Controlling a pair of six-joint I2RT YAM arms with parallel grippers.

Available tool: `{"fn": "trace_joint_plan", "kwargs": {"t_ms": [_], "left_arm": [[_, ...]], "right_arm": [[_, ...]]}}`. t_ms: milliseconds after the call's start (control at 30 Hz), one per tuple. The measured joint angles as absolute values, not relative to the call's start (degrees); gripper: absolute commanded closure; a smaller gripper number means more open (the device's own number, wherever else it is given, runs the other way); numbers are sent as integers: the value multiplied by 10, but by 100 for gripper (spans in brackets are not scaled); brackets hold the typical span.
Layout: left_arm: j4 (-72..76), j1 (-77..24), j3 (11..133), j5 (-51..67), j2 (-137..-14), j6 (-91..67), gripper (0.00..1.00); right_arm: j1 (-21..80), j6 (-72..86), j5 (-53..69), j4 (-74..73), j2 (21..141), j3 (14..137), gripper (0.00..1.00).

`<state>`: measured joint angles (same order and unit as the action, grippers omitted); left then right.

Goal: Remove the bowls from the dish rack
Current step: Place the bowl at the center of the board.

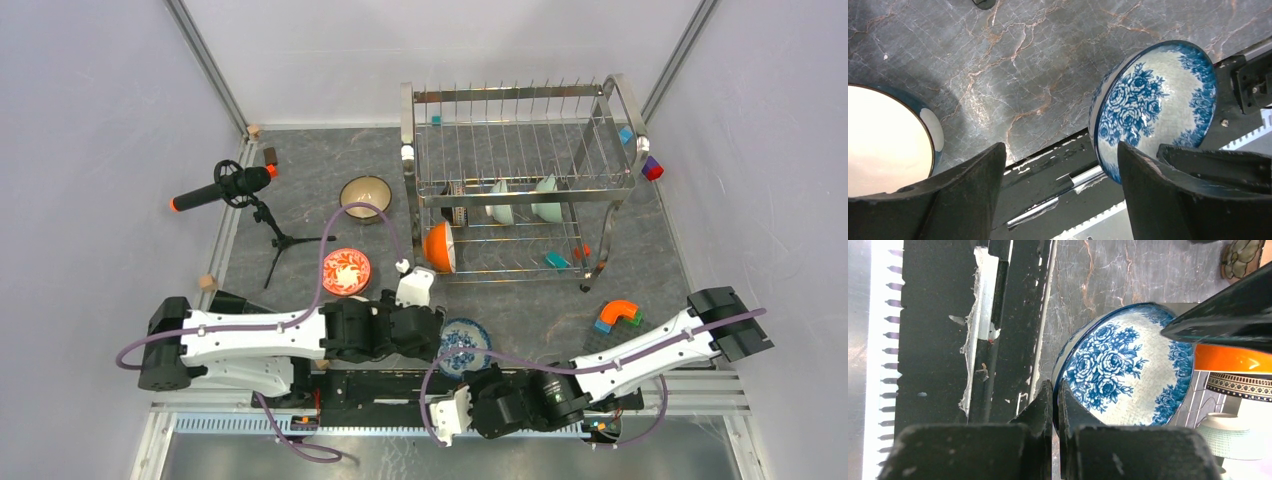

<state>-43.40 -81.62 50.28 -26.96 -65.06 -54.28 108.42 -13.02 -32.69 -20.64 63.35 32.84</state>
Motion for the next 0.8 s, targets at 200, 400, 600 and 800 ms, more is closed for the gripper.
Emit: {"fn": "trace_joint_plan", "kwargs": {"t_ms": [200,400,600,800], "left_arm": [[-423,-819,503,-268,-689,-543,33],[-413,-823,506,-267,-712,-543,41],[-401,-824,512,-264,-728,-543,57],[-396,-828,527,-264,-758,-543,68]], "right_arm": [[1088,-135,-334,-207,643,338,100],[1089,-136,-336,-210,643,338,100],[1090,-136,-337,-212,644,339,100],[1092,-136,-337,-220,648,343,100]]}}
